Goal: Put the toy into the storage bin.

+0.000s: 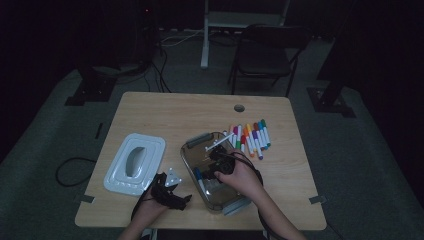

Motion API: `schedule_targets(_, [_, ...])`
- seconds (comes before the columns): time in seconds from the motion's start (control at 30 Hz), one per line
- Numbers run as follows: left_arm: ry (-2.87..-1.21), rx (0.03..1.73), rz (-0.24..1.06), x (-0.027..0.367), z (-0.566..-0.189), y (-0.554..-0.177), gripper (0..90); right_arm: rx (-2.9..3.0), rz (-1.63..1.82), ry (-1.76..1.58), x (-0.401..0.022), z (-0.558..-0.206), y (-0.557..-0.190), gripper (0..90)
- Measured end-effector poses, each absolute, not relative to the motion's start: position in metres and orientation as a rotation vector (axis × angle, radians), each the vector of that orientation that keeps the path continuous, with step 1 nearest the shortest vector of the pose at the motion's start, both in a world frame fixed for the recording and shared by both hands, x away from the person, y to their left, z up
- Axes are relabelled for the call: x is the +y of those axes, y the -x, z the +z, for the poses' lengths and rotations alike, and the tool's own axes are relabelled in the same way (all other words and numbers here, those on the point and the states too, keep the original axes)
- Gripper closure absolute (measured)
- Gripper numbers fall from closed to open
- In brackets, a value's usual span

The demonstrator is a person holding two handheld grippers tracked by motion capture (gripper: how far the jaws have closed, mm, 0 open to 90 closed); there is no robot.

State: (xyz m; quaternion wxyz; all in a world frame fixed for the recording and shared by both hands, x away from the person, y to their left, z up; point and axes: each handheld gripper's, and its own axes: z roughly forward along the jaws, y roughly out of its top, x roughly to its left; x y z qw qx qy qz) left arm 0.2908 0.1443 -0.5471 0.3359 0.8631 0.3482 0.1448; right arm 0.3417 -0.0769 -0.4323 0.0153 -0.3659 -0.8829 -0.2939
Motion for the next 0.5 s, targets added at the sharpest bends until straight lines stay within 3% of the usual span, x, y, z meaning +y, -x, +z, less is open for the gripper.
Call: schedule_targets(0.5, [-2.251, 0.908, 0.378, 0.144, -0.547, -0.291, 0.5, -2.716, -1.271, 1.21, -0.127, -0.406, -0.326, 45.8])
